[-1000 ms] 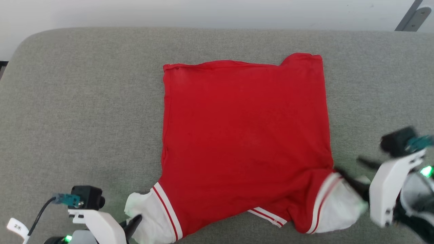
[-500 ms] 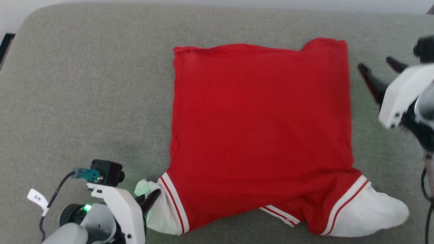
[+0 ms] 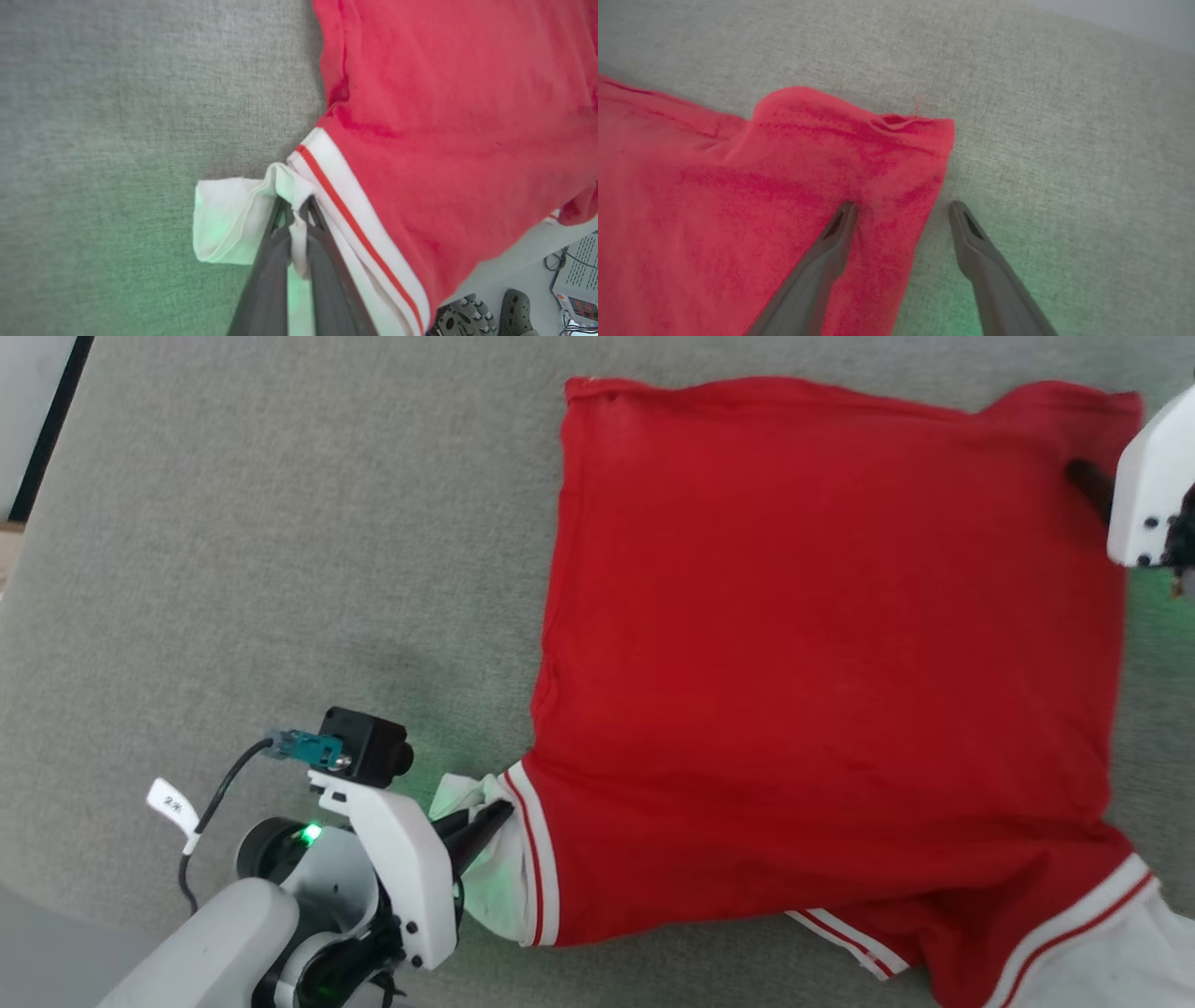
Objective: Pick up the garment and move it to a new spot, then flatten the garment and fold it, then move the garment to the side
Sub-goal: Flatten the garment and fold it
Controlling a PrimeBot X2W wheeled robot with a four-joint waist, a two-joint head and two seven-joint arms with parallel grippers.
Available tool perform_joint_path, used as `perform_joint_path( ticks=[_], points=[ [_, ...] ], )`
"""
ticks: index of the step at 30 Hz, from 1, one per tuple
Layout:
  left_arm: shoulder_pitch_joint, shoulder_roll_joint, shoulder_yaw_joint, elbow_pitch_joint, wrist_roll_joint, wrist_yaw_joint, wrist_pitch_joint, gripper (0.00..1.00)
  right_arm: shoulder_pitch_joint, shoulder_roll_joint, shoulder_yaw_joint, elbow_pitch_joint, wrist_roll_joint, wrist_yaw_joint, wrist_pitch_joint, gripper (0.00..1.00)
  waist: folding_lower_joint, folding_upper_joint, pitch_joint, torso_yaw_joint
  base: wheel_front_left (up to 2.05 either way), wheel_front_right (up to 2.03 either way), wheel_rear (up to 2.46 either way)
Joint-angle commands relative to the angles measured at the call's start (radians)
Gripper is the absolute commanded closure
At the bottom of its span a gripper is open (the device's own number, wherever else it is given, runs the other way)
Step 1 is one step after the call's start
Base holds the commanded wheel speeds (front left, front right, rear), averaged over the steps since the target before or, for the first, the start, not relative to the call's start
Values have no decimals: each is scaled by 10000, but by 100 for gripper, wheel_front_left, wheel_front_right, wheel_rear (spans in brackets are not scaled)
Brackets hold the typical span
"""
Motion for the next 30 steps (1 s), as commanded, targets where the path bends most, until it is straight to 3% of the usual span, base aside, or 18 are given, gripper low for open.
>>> perform_joint_path(
  ticks=[1, 7, 8, 9, 14, 19, 24, 30],
  points=[
    [-248, -142, -48, 166, 179, -106, -8, 100, -359, -8, 53, 536, 62, -7, 253, 0, 0, 0, 413, 382, 0, 0, 0],
    [-431, -450, -98, 704, -7, -321, -134, 100, -250, 352, 433, 2675, 179, -4, 2116, 0, 0, 0, 648, 634, 0, 0, 0],
    [-442, -455, -96, 791, -15, -349, -127, 100, -185, 423, 567, 2910, 185, -2, 2445, 15, 0, 0, 650, 643, 0, 0, 0],
    [-435, -460, -98, 864, -17, -343, -156, 100, -107, 474, 731, 2991, 190, -1, 2627, 100, 0, 0, 647, 642, 0, 0, 0],
    [-336, -448, 139, 1090, -99, -346, -392, 100, -387, 93, 973, 2879, 61, -19, 2079, 100, 0, 0, 530, 418, 0, 0, 0],
    [-299, -235, 325, 1131, -103, -252, -524, 100, -456, 262, 1107, 2450, 509, -13, 1812, 100, 0, 0, 269, 76, 0, 0, 0],
    [2, 101, 601, 1000, -218, -115, -700, 100, -274, 357, 1801, 1139, 1413, -4, 1632, 100, 0, 0, -178, -572, 0, 0, 0],
    [549, 620, 903, 702, -303, 211, -864, 100, 503, -191, 2706, -933, 2637, -7, 2012, 100, 0, 0, -694, -1423, 0, 0, 0]
  ],
)
